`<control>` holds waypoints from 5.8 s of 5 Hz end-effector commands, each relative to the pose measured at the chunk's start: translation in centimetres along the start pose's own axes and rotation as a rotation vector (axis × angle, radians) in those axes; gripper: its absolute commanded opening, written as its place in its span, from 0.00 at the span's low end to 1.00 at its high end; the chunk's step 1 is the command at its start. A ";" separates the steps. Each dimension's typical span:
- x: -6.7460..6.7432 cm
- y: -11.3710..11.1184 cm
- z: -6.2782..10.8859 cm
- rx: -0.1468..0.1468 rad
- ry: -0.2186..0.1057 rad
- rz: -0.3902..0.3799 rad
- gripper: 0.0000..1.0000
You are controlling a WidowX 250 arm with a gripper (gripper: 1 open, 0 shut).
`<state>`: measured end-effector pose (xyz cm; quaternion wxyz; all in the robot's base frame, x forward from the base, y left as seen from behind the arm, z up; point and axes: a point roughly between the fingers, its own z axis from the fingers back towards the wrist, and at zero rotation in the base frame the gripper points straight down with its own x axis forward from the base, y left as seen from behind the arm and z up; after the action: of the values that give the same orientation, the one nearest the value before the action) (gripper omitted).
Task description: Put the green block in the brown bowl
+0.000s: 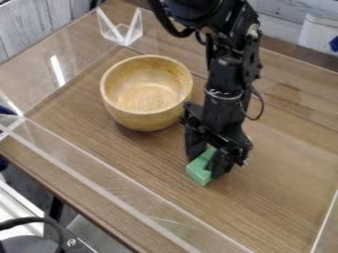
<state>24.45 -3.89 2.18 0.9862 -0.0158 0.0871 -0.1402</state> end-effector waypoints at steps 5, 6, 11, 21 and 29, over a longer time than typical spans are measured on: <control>1.2 0.1 1.9 -0.019 -0.081 -0.010 0.00; 1.2 0.1 2.3 -0.024 -0.088 -0.010 1.00; 1.2 0.5 3.2 -0.044 -0.120 -0.011 0.00; -0.5 13.9 5.8 0.046 -0.125 0.234 0.00; -0.6 14.1 4.5 0.022 -0.106 0.237 0.00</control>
<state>27.72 9.45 4.68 0.9980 -0.0098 0.0583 -0.0242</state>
